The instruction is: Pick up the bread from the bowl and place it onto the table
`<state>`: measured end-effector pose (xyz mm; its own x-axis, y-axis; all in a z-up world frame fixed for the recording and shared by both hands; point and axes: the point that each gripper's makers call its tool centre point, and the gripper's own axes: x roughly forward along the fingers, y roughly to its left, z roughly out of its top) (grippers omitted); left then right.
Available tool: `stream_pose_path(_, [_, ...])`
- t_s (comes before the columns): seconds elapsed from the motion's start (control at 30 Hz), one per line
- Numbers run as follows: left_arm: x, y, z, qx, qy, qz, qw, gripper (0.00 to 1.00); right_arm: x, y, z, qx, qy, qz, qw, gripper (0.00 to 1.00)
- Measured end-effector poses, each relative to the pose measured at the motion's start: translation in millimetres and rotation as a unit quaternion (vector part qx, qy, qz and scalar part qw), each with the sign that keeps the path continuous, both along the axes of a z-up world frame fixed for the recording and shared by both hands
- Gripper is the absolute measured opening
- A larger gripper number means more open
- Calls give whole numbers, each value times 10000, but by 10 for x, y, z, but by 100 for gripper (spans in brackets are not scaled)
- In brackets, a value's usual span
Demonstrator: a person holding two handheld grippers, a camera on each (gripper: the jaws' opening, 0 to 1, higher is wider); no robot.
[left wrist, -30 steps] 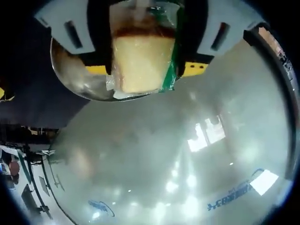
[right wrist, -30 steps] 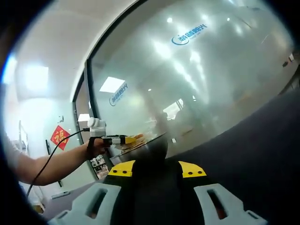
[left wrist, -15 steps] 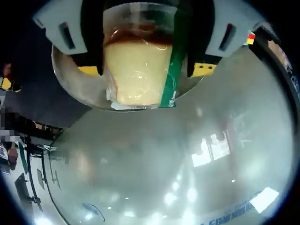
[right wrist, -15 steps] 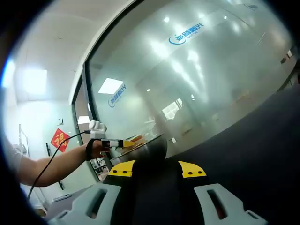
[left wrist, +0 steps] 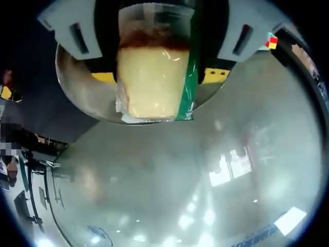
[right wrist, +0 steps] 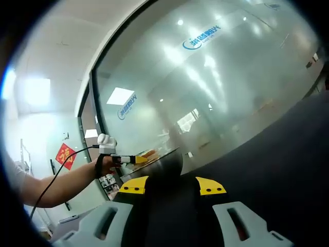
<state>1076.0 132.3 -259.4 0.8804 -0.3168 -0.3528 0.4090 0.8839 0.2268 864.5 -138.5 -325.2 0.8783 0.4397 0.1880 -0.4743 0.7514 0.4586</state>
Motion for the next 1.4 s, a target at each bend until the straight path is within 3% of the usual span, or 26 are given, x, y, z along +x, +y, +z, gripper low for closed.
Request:
stream_pose_path(0.47, [23, -14, 70, 320, -346, -69, 9989, 49, 1, 1, -6, 19, 13, 1, 10000, 30])
stream_pose_path(0.87, [-79, -76, 252, -109, -498, -161, 9986, 48, 5, -4, -7, 33, 28, -4, 10000, 30])
stream_pose_path(1.23, [-187, -443, 607, -411, -706, -595, 9949, 48, -13, -7, 3, -26, 25, -27, 10000, 30])
stream_pose_path(1.4, [-318, -806, 703, -500, -791, -889, 9916, 48, -38, -54, 73, -101, -52, -96, 9999, 27])
